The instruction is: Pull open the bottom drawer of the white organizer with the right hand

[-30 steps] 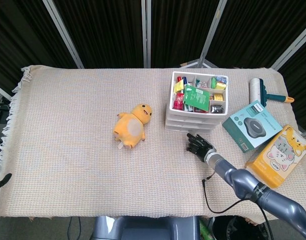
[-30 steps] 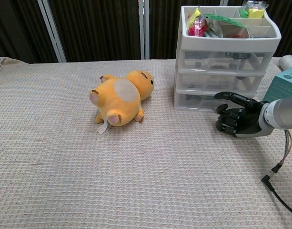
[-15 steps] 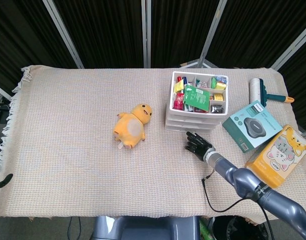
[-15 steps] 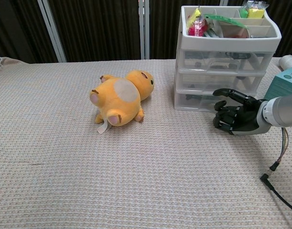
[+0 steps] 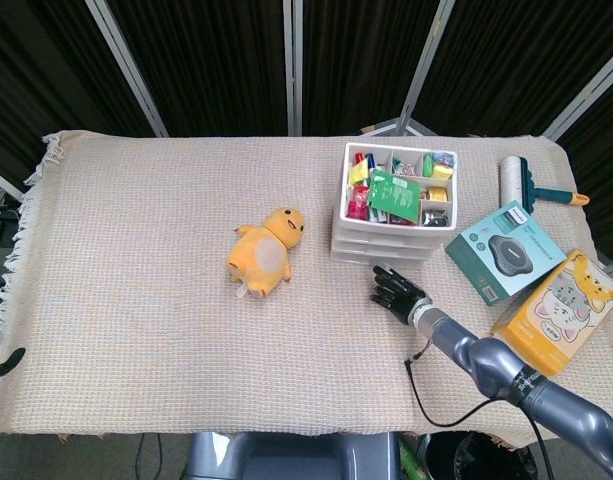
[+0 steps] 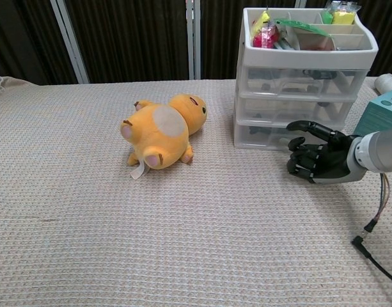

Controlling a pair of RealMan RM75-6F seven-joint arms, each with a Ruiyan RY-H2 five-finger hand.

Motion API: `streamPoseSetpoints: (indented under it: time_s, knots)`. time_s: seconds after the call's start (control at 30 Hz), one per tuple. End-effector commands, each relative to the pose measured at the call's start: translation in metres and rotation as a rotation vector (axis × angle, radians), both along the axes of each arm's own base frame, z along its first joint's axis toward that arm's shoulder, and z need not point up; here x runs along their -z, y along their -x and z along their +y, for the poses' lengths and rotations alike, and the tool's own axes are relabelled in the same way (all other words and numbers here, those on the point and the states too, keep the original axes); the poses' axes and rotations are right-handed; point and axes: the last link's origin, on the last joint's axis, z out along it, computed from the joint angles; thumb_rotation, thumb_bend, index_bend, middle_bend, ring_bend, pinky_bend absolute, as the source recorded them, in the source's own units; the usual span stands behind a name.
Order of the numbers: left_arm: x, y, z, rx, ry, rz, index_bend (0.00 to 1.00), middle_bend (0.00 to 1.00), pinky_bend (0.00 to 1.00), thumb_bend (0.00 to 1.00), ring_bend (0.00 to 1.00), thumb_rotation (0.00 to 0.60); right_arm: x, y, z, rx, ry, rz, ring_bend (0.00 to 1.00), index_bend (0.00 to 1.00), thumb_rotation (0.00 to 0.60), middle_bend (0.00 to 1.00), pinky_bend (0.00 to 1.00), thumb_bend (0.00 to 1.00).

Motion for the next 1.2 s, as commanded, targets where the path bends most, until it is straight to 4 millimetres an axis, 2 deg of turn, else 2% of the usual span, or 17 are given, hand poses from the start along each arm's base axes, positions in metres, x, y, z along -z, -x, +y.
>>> streamPoseSetpoints:
  time_s: [0.03, 0.3, 0.43, 0.67, 0.97, 1.2]
  knots:
    - [0.000, 0.000, 0.000, 0.000, 0.001, 0.001, 0.00, 0.00, 0.00, 0.06, 0.00, 0.600, 0.001, 0.001, 0.002, 0.001, -0.006, -0.002, 0.85, 0.34, 0.600, 0.79, 0.69, 0.28]
    - [0.001, -0.002, -0.001, 0.007, 0.004, 0.002, 0.00, 0.00, 0.00, 0.06, 0.00, 0.600, 0.001, -0.001, 0.006, -0.008, -0.015, -0.011, 0.85, 0.34, 0.600, 0.79, 0.69, 0.28]
    - [0.000, -0.002, -0.002, 0.009, 0.003, -0.002, 0.00, 0.00, 0.00, 0.06, 0.00, 0.600, 0.000, -0.002, 0.007, -0.009, -0.010, -0.004, 0.85, 0.26, 0.600, 0.79, 0.69, 0.28]
    - [0.000, -0.001, -0.001, 0.007, 0.006, -0.006, 0.00, 0.00, 0.00, 0.06, 0.00, 0.600, 0.000, 0.001, 0.003, 0.014, 0.000, 0.003, 0.85, 0.22, 0.600, 0.79, 0.69, 0.28]
    - [0.000, -0.001, 0.000, 0.010, 0.010, -0.009, 0.00, 0.00, 0.00, 0.06, 0.00, 0.600, -0.002, -0.001, -0.005, 0.065, 0.025, -0.073, 0.85, 0.23, 0.600, 0.79, 0.69, 0.28]
    - [0.001, -0.002, -0.001, 0.016, 0.013, -0.009, 0.00, 0.00, 0.00, 0.06, 0.00, 0.600, -0.002, 0.003, -0.007, 0.104, 0.022, -0.117, 0.85, 0.32, 0.600, 0.79, 0.69, 0.28]
